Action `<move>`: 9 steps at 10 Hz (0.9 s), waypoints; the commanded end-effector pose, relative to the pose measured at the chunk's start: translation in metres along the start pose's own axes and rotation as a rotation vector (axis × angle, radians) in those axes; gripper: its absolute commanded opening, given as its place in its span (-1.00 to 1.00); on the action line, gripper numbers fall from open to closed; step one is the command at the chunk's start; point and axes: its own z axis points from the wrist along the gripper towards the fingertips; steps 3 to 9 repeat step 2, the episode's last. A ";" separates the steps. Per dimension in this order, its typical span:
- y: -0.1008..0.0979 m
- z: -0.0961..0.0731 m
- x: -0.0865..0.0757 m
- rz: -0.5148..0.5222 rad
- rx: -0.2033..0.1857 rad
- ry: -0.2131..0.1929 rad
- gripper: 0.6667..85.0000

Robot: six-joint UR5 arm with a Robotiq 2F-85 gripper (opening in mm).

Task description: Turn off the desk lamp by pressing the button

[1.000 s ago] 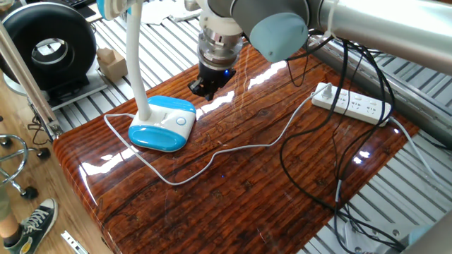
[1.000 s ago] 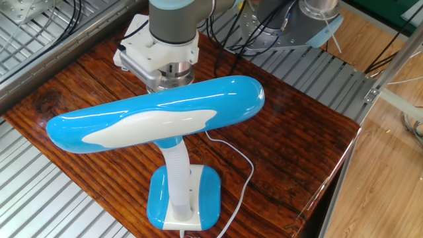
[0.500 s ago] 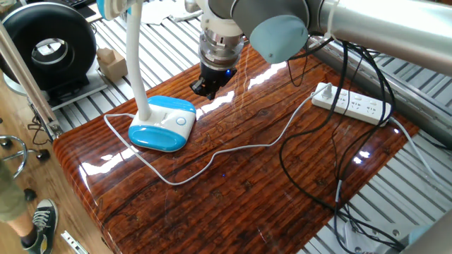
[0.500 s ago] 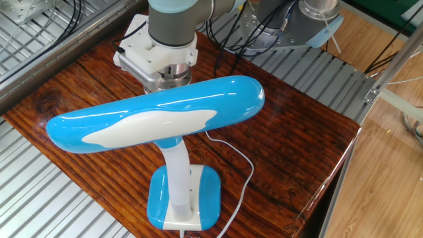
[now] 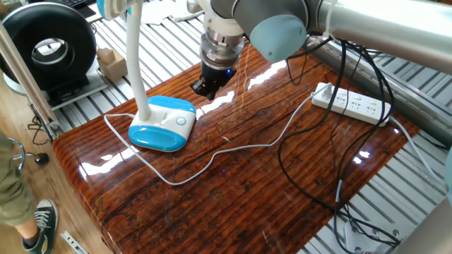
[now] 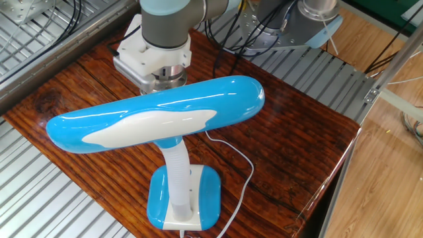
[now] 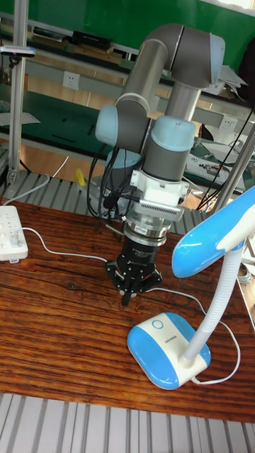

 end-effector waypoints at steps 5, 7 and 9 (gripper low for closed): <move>-0.003 0.006 -0.002 0.002 -0.005 0.009 -0.98; -0.003 0.006 -0.002 0.002 -0.005 0.009 -0.98; -0.003 0.006 -0.002 0.002 -0.005 0.009 -0.98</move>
